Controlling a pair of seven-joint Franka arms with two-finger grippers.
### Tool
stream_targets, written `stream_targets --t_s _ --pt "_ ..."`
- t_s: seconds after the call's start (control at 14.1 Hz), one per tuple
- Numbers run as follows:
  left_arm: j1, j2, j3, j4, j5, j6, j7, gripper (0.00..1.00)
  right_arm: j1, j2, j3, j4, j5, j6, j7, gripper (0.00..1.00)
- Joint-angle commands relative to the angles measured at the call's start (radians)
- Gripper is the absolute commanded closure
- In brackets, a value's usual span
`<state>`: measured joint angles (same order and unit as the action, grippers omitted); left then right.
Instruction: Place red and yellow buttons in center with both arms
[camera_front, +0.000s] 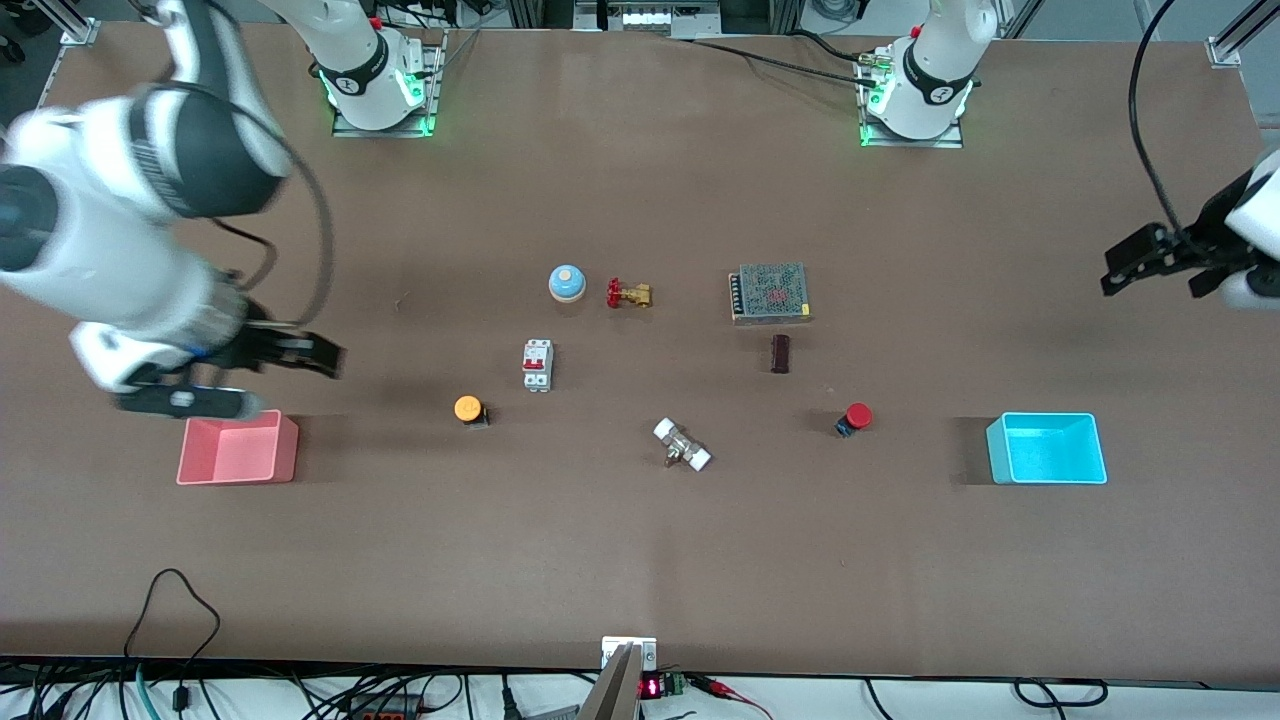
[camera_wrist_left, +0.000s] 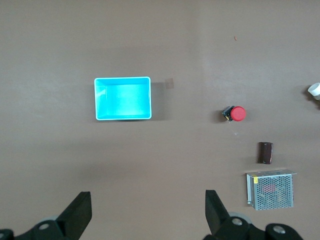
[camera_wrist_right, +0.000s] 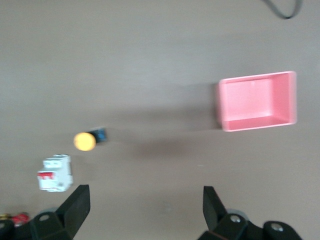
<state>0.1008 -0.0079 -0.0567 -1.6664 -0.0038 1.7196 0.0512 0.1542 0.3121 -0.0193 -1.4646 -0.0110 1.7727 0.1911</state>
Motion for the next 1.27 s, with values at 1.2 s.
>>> stream_targets --t_s 1.2 --pt "0.048 -0.080 -0.015 -0.010 0.001 -0.023 0.024 0.00 -0.011 -0.343 -0.145 -0.180 -0.020 -0.206 -0.229 0.00"
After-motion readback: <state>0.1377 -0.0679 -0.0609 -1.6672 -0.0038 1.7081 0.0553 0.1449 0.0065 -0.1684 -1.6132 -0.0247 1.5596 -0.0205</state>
